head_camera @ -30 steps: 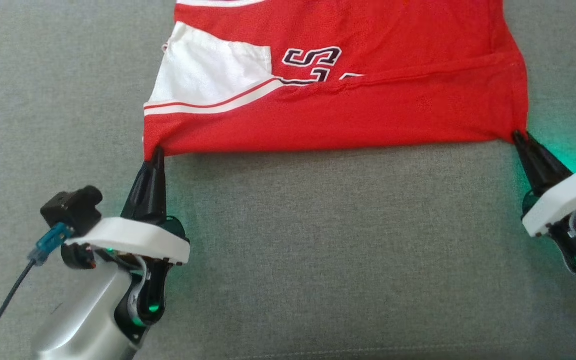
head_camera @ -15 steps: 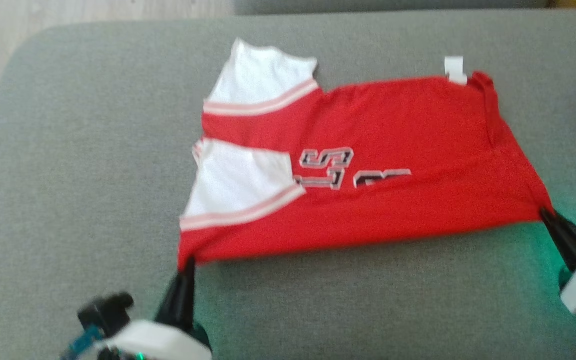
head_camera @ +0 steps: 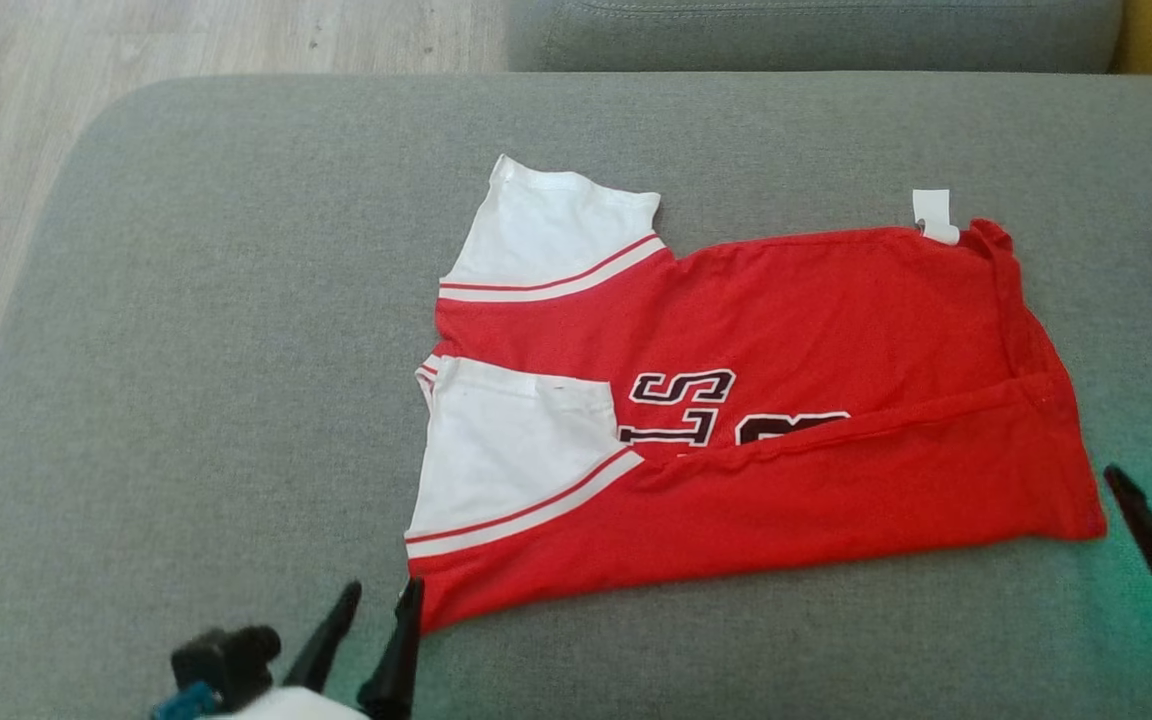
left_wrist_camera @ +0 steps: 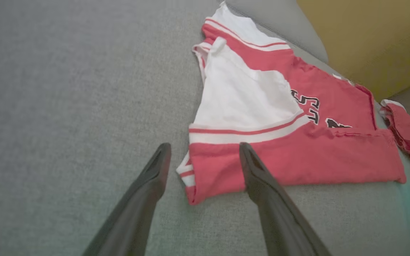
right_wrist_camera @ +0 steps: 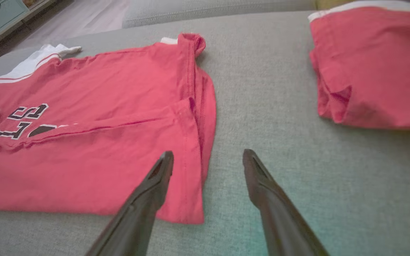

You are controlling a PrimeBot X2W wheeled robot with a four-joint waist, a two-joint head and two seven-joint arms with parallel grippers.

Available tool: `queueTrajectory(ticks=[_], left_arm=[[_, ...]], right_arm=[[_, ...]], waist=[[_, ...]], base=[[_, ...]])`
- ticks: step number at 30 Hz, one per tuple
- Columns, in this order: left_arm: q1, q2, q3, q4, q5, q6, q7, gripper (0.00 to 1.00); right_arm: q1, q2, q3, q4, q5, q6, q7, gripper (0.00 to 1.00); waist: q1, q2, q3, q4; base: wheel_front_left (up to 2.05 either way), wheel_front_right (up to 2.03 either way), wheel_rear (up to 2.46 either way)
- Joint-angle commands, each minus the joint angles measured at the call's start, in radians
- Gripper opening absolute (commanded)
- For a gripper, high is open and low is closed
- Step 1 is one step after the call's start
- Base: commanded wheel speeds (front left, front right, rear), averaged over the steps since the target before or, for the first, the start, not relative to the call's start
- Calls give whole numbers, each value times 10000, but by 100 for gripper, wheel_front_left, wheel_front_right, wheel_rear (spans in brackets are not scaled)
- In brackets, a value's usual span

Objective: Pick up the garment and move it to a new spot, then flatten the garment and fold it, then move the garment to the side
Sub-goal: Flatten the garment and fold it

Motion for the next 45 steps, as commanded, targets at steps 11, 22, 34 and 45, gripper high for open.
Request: queueTrajectory(ticks=[11, 22, 34, 45], left_arm=[[-5198, 2410, 808, -2078, 1506, -756, 2719, 100], [-11168, 1332, 7, 2597, 881, -3101, 7424, 100], [-13270, 682, -851, 6557, 1551, -3538, 8517, 100], [-13603, 435, -1602, 7559, 1859, -3740, 7898, 0]], right_arm=[[-280, -537, -1173, -980, -1202, 65, 38, 100], [-1574, -148, -1874, -2115, -2375, 65, 992, 100], [-1946, 318, -2304, -2463, -2815, 65, 1171, 100], [-2462, 526, -2513, -2523, -2964, 65, 1208, 100]], waist=[[1, 0, 1220, -456], [1, 0, 3120, -1671], [1, 0, 4095, -2483], [1, 0, 4224, -2501]], base=[[0, 0, 0], [0, 0, 0], [0, 0, 0], [0, 0, 0]])
